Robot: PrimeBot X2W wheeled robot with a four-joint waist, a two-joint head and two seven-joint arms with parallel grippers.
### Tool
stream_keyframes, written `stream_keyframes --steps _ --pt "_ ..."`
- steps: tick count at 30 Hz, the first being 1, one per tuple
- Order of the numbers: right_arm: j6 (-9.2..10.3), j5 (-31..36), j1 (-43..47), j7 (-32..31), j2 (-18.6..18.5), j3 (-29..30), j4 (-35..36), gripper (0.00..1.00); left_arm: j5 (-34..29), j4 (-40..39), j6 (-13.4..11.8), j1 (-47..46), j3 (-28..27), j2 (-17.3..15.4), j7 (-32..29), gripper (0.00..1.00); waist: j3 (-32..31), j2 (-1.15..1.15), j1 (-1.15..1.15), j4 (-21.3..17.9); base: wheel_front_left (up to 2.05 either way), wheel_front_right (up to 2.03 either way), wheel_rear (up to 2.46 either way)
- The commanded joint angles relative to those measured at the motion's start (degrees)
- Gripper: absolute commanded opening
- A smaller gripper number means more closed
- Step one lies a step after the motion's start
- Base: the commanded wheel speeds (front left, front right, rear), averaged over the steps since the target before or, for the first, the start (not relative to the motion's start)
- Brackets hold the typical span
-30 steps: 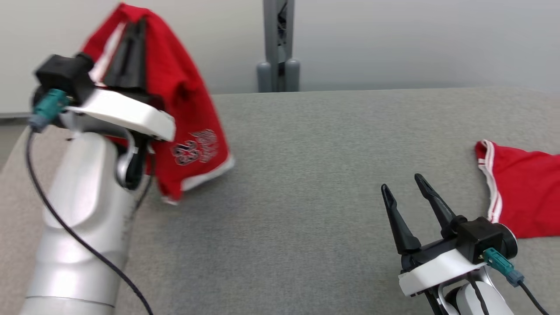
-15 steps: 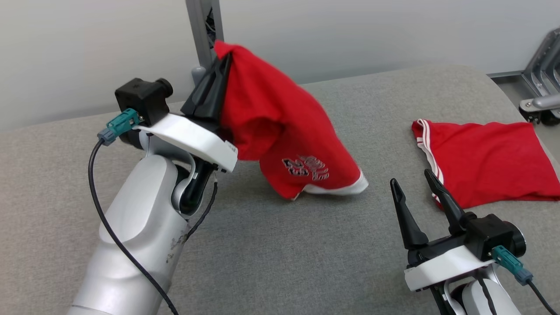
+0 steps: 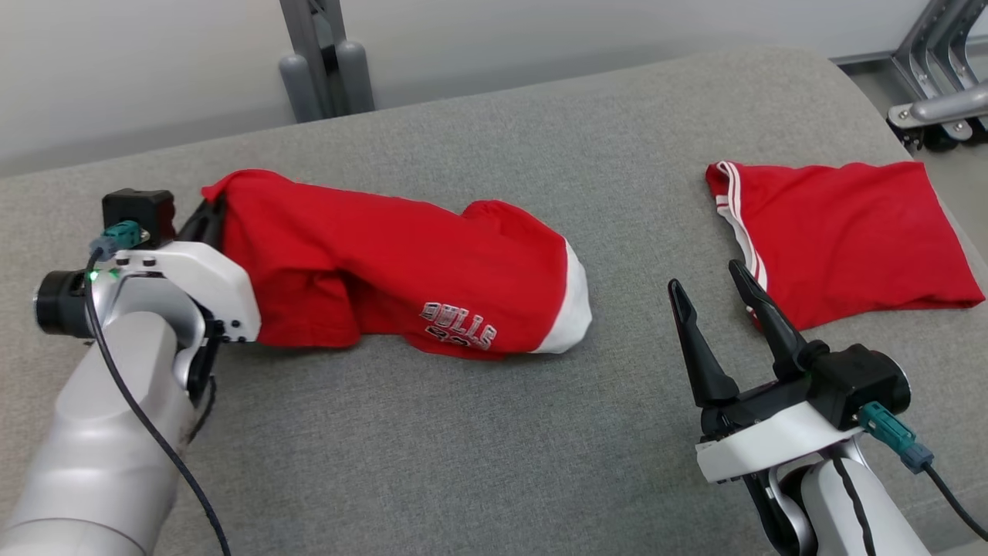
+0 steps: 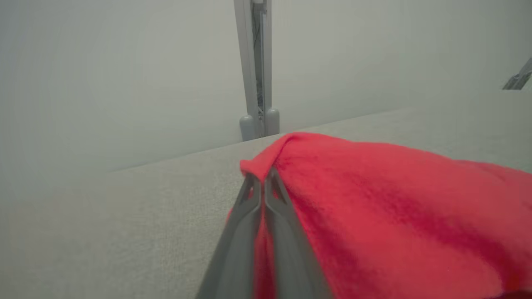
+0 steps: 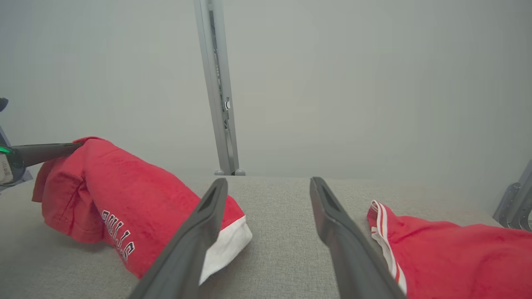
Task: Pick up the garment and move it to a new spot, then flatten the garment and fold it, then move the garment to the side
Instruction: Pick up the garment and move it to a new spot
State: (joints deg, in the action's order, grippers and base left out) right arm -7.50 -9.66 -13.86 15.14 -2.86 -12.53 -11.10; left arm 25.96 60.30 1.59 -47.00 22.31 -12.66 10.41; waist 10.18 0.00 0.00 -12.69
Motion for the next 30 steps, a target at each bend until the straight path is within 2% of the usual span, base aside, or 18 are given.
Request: stream_keyframes --steps 1,6,12,17,22,27,30 --pt "0.03 -0.31 -0.61 0.02 -0.18 -0.01 -0.04 1.00 -1.01 2.27 -1.10 -1.61 0.38 -0.90 0.71 1.00 0.86 0.00 0.00 -0.37 0.00 0.00 0.00" --pt "0.03 -0.34 -0.79 0.02 -0.18 0.37 -0.62 1.00 -0.32 6.63 -1.38 -3.87 -0.38 -0.52 3.09 1.00 0.66 0.00 0.00 0.75 0.00 0.00 0.00" --pt "0.03 0.37 0.23 0.02 -0.21 1.25 -0.90 1.00 -0.34 5.79 -1.68 -3.78 -1.18 -0.84 4.69 1.00 -1.50 0.00 0.00 3.20 0.00 0.00 0.00" --pt "0.03 1.75 1.81 0.02 -0.23 2.85 -0.94 1.00 -3.80 -8.29 -4.05 2.61 -4.24 -2.41 4.72 1.00 -4.28 0.00 0.00 6.75 0.00 0.00 0.00" --pt "0.03 2.56 3.97 0.02 -0.44 4.61 -0.55 1.00 -8.14 -23.72 -6.20 13.24 -8.80 -2.07 4.74 1.00 -7.01 0.00 0.00 10.39 0.00 0.00 0.00" --pt "0.03 2.99 5.72 0.02 -0.84 5.35 0.45 1.00 -11.86 -37.74 -7.25 25.32 -14.11 0.72 4.74 1.00 -8.71 0.00 0.00 12.99 0.00 0.00 0.00" --pt "0.03 2.96 6.52 0.02 -1.04 5.76 0.89 1.00 -13.73 -45.00 -6.19 32.63 -17.04 3.91 4.75 1.00 -9.21 0.00 0.00 13.86 0.00 0.00 0.00"
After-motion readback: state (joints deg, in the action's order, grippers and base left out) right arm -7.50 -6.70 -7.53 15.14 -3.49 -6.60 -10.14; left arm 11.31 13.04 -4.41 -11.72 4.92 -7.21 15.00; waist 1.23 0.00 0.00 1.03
